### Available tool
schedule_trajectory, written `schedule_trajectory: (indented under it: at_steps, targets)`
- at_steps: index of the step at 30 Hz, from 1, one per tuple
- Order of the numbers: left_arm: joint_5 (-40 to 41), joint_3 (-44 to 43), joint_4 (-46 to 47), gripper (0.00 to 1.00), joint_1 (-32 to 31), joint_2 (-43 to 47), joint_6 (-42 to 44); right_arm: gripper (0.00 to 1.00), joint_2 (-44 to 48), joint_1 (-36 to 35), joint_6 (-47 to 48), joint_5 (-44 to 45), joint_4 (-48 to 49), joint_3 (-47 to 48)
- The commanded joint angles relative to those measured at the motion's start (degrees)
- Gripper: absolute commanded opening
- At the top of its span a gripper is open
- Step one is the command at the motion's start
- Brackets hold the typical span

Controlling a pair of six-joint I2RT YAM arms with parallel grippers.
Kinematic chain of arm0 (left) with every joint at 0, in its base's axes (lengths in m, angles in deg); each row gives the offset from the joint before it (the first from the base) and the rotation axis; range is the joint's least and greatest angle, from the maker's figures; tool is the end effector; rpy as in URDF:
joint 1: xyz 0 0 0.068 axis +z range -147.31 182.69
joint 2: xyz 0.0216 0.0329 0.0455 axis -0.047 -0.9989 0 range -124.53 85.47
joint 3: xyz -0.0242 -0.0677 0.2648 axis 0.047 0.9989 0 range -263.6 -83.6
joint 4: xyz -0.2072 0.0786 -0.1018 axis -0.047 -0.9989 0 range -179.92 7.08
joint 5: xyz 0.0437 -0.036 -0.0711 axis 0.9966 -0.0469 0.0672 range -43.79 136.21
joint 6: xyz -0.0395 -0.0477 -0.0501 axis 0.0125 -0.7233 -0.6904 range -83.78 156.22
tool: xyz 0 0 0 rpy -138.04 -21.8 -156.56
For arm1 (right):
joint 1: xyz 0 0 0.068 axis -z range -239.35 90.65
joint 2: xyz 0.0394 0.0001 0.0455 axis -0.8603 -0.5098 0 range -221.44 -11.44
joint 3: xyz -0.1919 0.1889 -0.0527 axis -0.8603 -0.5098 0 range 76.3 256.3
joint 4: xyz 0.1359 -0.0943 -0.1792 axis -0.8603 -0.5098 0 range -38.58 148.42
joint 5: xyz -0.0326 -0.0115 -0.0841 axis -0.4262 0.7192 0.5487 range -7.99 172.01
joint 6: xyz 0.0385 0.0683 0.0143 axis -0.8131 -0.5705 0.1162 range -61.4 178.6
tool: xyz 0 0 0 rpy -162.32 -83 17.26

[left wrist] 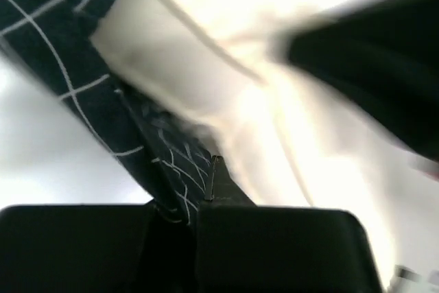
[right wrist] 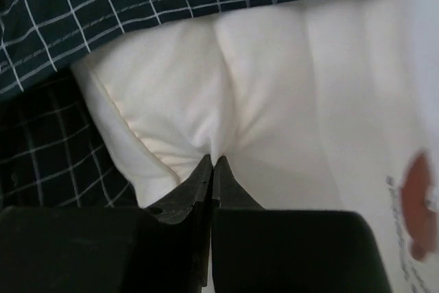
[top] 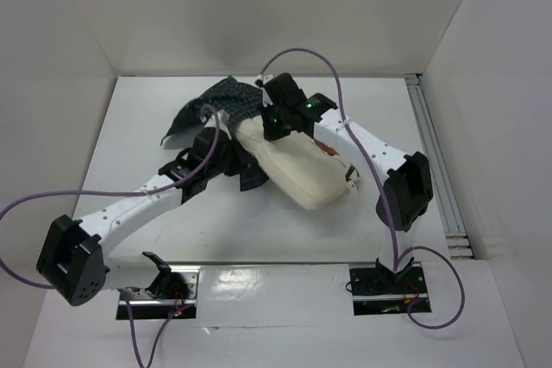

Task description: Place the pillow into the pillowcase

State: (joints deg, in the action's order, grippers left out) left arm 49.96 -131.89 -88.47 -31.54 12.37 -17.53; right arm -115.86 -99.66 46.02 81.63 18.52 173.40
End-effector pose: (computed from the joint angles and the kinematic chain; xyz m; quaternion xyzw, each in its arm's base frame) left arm 0.2474 -0.1629 0.2552 -0.1630 0.8518 -0.3248 0.3773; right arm 0.3160 0.2688 0.2968 -0.2243 0.9037 0.1651 0.3252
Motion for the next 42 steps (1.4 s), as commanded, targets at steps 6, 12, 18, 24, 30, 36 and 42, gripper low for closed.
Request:
schedule_trajectory:
  at_steps: [6,12,18,24,30,36,42]
  targets:
    - [-17.8,7.67,17.12,0.0,-2.24,4.99,-1.97,0.0,-10.78,-2.49,-3.94,-4.0,7.02,6.8]
    - [-18.6,14.98,16.79,0.0,-2.07,6.12,-2.76,0.0,-14.24,-0.83,-10.27,-12.71,16.24,2.65]
    - [-22.9,-3.61,13.55,0.0,1.98,-2.02,3.64,0.0,-5.12,5.85,-12.2,-8.16,12.84,14.4]
    - [-31.34,-21.92,14.5,0.0,1.81,-16.35,3.67,0.0,7.79,6.31,-11.5,-1.21,10.02,10.61]
    - [-33.71,-8.02,19.94,0.0,-1.18,-13.31,1.03,0.0,19.85,-0.89,-17.98,1.79,15.81,-16.79]
    - [-28.11,9.51,14.98,0.03,-4.35,1.01,-1.0,0.0,18.73,-9.25,-25.3,-1.11,25.66,-30.56]
    - [-13.01,3.31,-12.69,0.97,0.47,14.28,7.17,0.84,16.09,-9.79,-17.05,6.33,11.8,-18.72]
